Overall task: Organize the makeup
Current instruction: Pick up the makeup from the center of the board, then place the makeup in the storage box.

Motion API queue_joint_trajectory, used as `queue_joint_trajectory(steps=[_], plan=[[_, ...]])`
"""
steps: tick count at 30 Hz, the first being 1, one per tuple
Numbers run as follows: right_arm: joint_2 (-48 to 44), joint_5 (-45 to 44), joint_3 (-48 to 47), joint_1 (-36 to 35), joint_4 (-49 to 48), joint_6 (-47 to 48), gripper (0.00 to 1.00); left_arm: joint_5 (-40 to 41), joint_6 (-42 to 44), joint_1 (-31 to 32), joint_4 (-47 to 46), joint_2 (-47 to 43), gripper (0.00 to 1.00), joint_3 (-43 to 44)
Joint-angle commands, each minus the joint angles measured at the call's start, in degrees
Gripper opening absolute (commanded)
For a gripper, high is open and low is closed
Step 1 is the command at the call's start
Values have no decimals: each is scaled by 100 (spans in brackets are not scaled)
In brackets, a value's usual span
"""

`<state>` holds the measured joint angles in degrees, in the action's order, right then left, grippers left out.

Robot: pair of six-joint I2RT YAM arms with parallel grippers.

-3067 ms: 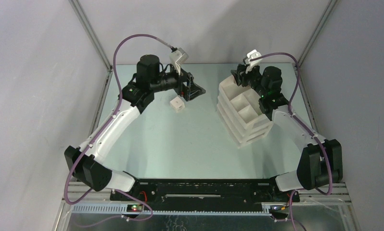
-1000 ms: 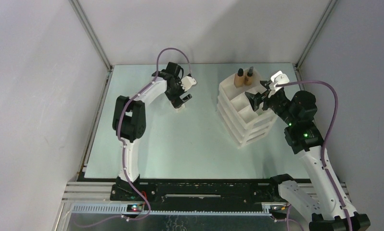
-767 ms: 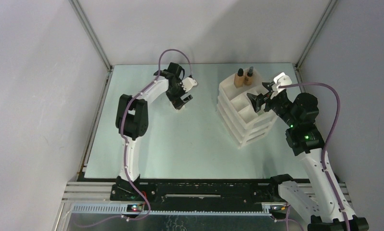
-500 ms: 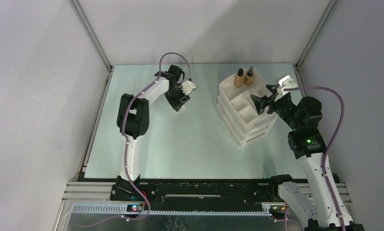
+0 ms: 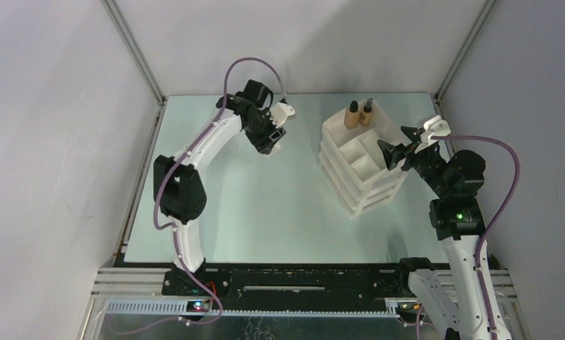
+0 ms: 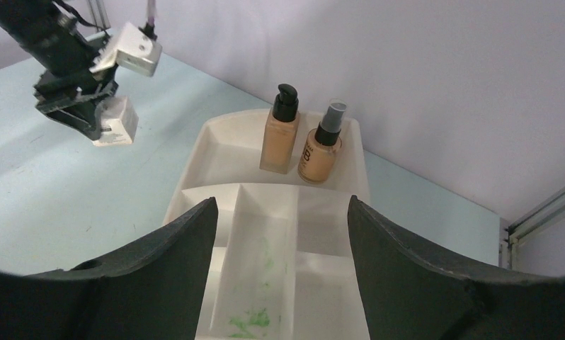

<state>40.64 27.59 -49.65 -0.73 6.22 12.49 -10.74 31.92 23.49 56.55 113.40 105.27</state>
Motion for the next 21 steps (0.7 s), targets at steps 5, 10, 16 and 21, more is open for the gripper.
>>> queue_joint_trajectory(steps=[5,10,16,21], plan=[[-83,115,8,189,-82,-76,76,-162,-590,1031,626,-777,29,969],[-66,160,8,255,-43,-54,76,-304,-921,1478,676,-776,29,1755],[46,215,8,284,-4,-56,76,-244,-1145,1886,698,-369,34,2862],[102,155,8,293,14,-21,75,-217,-1404,2004,377,30,37,3460]])
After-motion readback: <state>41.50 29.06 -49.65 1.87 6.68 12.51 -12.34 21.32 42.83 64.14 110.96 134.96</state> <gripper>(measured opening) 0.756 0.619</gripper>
